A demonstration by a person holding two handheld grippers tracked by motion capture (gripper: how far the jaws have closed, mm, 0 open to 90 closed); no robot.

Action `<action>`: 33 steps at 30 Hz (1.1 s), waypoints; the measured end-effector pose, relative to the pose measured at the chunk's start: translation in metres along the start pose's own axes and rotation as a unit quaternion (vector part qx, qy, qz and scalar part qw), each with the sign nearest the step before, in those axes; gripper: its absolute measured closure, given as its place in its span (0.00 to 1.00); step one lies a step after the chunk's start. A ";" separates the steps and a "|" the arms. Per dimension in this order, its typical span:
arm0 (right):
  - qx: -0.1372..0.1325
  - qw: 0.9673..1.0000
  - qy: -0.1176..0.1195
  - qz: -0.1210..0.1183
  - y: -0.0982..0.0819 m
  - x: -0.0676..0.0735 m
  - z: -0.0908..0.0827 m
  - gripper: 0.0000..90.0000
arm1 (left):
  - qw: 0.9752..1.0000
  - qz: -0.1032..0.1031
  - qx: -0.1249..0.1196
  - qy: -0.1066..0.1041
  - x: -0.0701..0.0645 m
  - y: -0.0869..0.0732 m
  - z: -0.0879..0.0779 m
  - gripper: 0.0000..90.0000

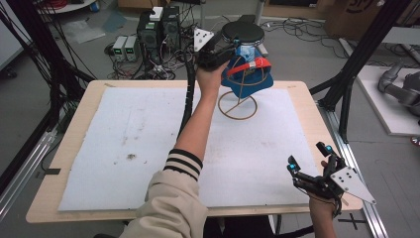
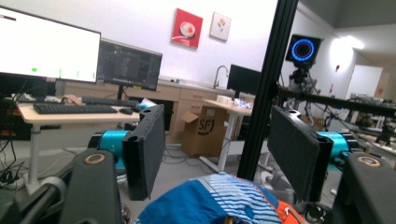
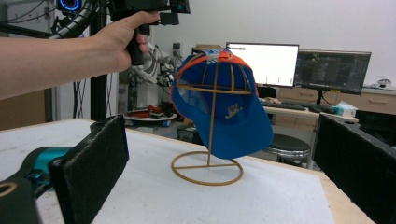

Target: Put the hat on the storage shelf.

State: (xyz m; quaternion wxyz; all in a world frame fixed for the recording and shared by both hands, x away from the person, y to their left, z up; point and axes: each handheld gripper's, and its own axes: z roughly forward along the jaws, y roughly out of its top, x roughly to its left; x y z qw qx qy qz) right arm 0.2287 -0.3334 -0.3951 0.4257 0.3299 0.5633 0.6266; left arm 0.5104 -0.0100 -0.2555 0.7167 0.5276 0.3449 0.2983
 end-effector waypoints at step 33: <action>-0.003 1.000 -0.002 0.001 0.002 0.002 0.023 0.04 | 0.993 0.097 -0.049 0.048 0.014 0.068 -0.154 0.26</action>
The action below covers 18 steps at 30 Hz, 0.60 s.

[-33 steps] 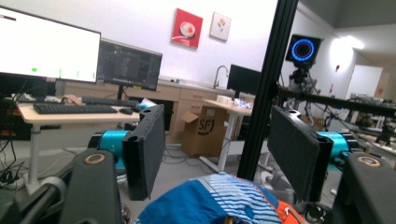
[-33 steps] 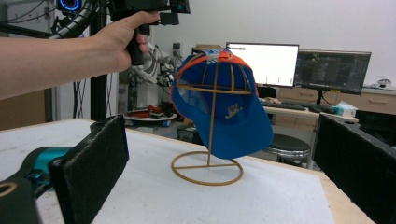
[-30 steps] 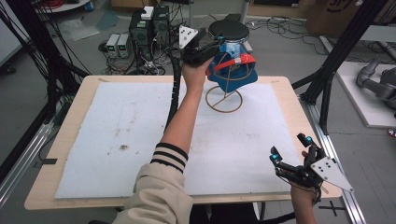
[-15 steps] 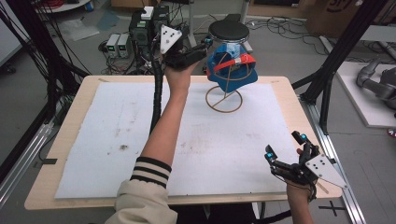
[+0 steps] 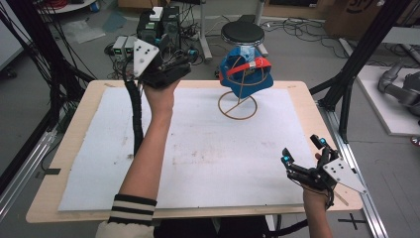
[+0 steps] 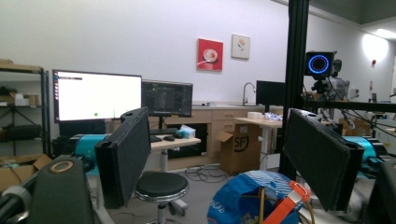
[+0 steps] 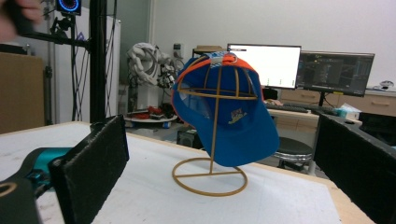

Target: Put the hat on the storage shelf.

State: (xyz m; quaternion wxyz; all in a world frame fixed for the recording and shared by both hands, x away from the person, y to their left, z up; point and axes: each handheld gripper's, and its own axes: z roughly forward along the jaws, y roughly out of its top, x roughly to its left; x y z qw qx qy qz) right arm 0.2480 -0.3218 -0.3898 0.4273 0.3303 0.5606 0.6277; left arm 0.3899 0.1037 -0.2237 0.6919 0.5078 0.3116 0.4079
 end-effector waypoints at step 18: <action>-0.007 1.000 -0.018 0.007 0.004 -0.006 0.006 0.04 | 0.998 0.052 0.006 0.037 0.020 0.006 -0.092 0.26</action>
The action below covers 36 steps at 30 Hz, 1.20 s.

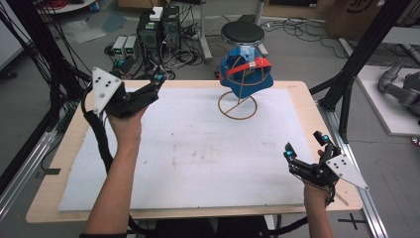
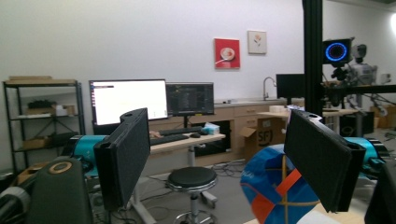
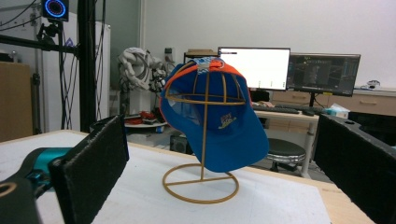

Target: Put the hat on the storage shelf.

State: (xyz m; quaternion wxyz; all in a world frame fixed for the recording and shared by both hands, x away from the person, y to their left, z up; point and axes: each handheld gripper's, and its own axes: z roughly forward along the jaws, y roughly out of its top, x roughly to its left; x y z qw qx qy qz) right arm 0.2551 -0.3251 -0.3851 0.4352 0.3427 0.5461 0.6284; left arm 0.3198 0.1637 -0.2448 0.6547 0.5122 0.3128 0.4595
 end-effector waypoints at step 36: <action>-0.003 1.000 -0.024 0.019 -0.003 -0.013 0.008 0.04 | 0.991 0.004 0.079 0.108 0.070 -0.069 -0.179 0.20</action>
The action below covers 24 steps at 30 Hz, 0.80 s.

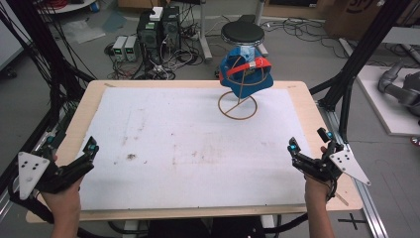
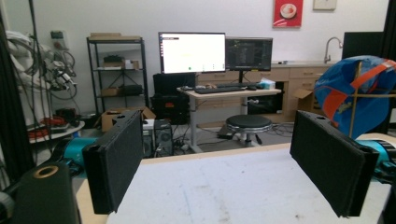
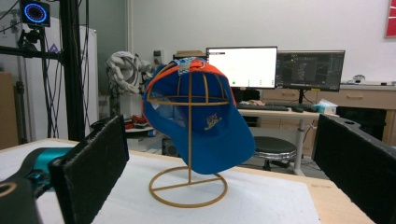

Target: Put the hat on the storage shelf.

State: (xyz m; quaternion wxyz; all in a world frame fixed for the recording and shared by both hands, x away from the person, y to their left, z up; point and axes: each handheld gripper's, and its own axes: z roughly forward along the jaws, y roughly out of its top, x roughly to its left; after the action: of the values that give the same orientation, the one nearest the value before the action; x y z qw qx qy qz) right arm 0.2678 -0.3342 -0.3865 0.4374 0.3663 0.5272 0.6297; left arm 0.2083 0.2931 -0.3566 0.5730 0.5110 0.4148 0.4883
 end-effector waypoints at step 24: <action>0.001 1.000 0.002 -0.007 0.001 0.002 -0.006 0.04 | 0.999 -0.035 0.004 0.007 0.000 -0.030 -0.005 0.16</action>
State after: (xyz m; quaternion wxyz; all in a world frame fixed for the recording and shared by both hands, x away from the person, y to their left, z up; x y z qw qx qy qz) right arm 0.2610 -0.3342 -0.3865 0.4403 0.3615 0.5316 0.6268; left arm 0.2069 0.2938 -0.3866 0.5852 0.4947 0.4383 0.4698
